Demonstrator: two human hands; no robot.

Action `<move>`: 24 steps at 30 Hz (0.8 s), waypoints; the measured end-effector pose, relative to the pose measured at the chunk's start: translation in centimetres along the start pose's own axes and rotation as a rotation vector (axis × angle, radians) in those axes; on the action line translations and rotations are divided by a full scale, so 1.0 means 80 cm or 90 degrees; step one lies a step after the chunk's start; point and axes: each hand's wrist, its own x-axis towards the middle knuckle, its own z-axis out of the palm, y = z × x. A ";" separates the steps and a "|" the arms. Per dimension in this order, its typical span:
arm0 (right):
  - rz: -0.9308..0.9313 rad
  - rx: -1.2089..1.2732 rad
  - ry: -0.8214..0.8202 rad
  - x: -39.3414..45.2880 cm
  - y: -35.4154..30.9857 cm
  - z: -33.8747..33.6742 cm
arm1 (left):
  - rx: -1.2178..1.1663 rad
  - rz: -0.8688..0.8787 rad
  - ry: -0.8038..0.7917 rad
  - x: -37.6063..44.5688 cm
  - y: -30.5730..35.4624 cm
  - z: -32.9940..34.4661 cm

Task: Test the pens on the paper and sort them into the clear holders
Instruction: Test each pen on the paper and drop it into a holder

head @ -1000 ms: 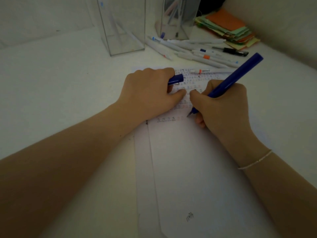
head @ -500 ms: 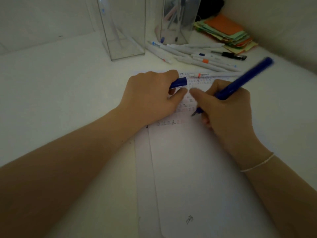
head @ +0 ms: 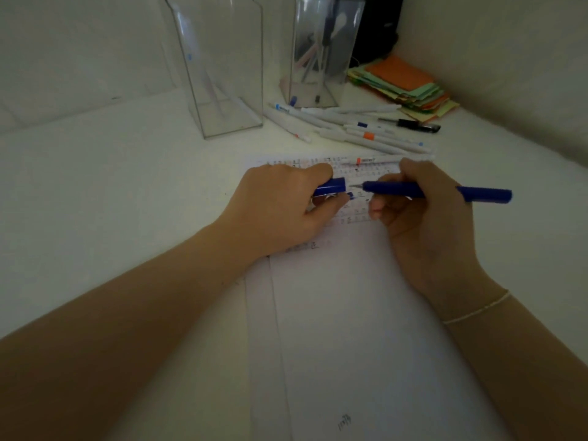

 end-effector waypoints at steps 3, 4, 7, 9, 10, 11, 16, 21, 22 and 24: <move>-0.022 -0.127 -0.057 -0.001 0.003 0.000 | -0.004 0.018 -0.010 0.000 0.001 -0.002; -0.023 -0.162 -0.079 -0.002 0.003 0.000 | -0.004 0.025 -0.014 0.000 0.001 -0.003; -0.020 -0.220 -0.158 -0.004 0.001 -0.001 | -0.023 0.047 -0.025 0.000 0.003 -0.004; 0.011 -0.163 -0.184 -0.004 -0.001 0.000 | -0.037 0.044 -0.014 0.000 0.003 -0.006; 0.034 -0.120 -0.180 -0.003 -0.001 0.000 | -0.037 0.041 -0.011 0.000 0.004 -0.007; 0.042 -0.098 -0.172 -0.003 0.000 0.001 | -0.033 0.039 -0.011 0.000 0.005 -0.007; -0.096 -0.333 -0.117 -0.007 0.009 0.008 | -0.030 0.012 0.007 0.000 0.016 -0.009; -0.176 -0.376 -0.169 -0.022 0.002 0.013 | -0.069 -0.051 0.004 0.005 0.030 -0.017; -0.200 -0.386 -0.179 -0.025 -0.003 0.013 | -0.092 -0.075 -0.002 0.007 0.036 -0.018; -0.246 -0.435 -0.184 -0.029 -0.025 0.014 | -0.180 -0.123 -0.022 0.013 0.054 -0.016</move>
